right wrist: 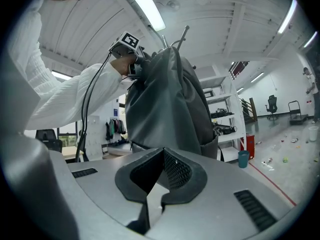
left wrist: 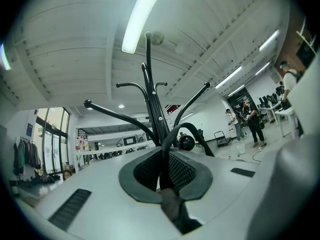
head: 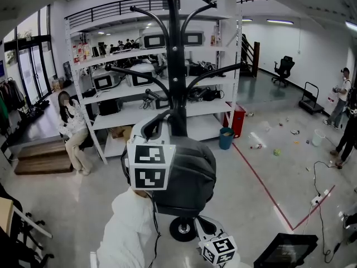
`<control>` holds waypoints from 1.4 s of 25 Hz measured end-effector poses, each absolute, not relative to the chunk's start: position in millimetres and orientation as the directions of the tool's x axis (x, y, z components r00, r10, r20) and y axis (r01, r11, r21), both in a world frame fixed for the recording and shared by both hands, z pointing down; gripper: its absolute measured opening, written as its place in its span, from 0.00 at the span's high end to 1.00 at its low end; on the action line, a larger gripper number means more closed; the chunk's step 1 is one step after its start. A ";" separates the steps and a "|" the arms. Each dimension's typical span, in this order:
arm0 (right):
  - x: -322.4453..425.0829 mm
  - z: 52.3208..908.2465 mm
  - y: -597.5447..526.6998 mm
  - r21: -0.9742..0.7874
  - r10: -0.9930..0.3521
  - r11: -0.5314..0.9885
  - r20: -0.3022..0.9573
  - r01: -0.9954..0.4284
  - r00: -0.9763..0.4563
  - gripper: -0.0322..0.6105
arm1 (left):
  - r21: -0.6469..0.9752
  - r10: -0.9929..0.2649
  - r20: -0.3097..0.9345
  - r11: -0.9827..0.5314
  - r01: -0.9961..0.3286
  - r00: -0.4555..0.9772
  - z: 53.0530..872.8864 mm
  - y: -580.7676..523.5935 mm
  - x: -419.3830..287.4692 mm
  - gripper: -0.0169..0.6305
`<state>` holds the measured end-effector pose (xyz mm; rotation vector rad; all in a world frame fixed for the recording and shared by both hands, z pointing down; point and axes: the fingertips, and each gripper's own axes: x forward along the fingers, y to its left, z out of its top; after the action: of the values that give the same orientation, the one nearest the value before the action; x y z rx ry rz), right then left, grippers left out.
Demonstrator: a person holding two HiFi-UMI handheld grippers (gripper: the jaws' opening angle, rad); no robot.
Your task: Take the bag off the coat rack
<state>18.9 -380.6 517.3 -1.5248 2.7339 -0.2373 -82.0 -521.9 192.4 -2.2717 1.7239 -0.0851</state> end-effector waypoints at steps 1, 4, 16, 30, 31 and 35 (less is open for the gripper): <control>19.3 516.9 -378.7 -0.132 -0.846 0.517 0.070 -0.846 -0.528 0.93 | -0.262 -0.951 -0.125 -0.243 -0.934 0.283 193.1 -519.1 -81.8 0.95; 20.8 515.3 -372.2 -0.130 -0.845 0.520 0.070 -0.844 -0.531 0.93 | -0.264 -0.952 -0.123 -0.241 -0.934 0.280 195.1 -510.5 -80.6 0.95; 17.1 504.9 -347.1 -0.117 -0.828 0.548 0.060 -0.828 -0.557 0.93 | -0.260 -0.957 -0.046 -0.266 -0.928 0.287 235.3 -481.6 -72.9 0.95; 11.6 514.2 -321.7 -0.126 -0.801 0.583 0.076 -0.802 -0.594 0.93 | -0.202 -0.964 0.063 -0.265 -0.943 0.257 334.6 -464.1 -68.5 0.95; 12.3 514.9 -321.4 -0.126 -0.801 0.584 0.076 -0.802 -0.594 0.93 | -0.191 -0.965 0.071 -0.263 -0.946 0.253 342.6 -463.8 -68.4 0.95; 15.7 515.9 -322.9 -0.129 -0.804 0.578 0.077 -0.806 -0.589 0.93 | -0.144 -0.958 0.116 -0.278 -0.950 0.262 376.7 -460.0 -63.3 0.95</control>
<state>15.7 -322.9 515.9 -1.4287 2.7992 -0.2370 -63.3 -460.0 376.7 -2.4598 1.8603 -0.2786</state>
